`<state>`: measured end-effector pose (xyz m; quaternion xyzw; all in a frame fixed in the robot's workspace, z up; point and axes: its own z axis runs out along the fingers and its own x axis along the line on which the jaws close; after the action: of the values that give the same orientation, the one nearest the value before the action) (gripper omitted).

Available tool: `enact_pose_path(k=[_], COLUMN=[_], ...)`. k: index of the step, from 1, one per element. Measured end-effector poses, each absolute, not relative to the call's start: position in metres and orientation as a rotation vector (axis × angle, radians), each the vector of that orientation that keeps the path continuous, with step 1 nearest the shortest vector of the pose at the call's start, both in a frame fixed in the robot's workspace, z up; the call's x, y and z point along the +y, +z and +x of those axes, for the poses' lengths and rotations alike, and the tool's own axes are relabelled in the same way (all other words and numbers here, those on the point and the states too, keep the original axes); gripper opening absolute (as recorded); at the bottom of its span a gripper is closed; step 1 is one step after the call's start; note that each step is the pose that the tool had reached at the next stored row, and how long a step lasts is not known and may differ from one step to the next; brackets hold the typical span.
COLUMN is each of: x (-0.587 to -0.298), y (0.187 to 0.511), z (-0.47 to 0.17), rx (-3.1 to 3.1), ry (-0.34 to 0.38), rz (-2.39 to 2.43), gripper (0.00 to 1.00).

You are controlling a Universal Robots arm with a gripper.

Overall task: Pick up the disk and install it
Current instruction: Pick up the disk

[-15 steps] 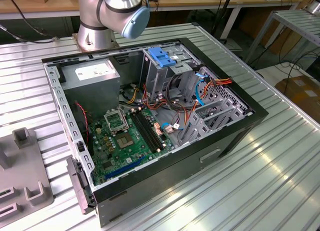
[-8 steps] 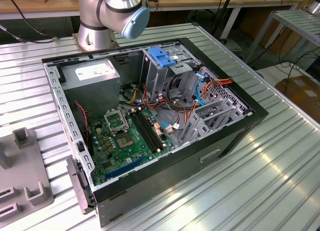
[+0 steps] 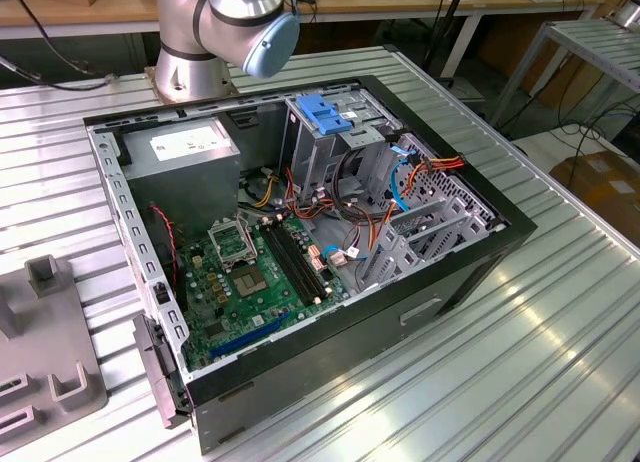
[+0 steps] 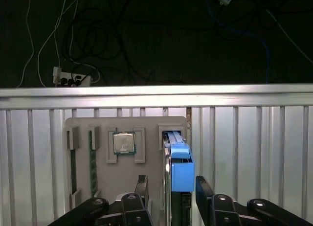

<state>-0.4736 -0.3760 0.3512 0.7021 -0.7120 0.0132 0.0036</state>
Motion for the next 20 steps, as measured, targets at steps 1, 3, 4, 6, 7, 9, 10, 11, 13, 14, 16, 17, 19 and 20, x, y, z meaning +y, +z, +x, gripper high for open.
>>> enact_pose_path(k=[1,3,4,6,7,9,10,11,13,14,16,17,19,20], x=[-0.376,-0.376,-0.376,-0.376,-0.376,-0.375,-0.375,-0.374,-0.373,-0.373,-0.372,-0.372,-0.371,-0.371], y=[0.348,0.345,0.343,0.338,0.337,0.333,0.33,0.328,0.324,0.322,0.32,0.32,0.318,0.316], z=[-0.474,-0.473,-0.473,-0.473,-0.473,-0.473,-0.473,-0.473,-0.473,-0.473,-0.473,-0.473,-0.473,-0.473], rx=[-2.232,-2.232,-2.231,-2.231,-2.23,-2.229,-2.229,-2.228,-2.227,-2.227,-2.226,-2.227,-2.227,-2.227], ry=[0.041,0.041,0.041,0.039,0.039,0.037,0.035,0.033,0.031,0.03,0.03,0.03,0.031,0.031], rz=[2.201,2.2,2.2,2.2,2.199,2.199,2.198,2.197,2.196,2.196,2.196,2.196,2.196,2.196], gripper=[0.51,0.51,0.51,0.51,0.51,0.51,0.51,0.51,0.51,0.51,0.51,0.51,0.51,0.51])
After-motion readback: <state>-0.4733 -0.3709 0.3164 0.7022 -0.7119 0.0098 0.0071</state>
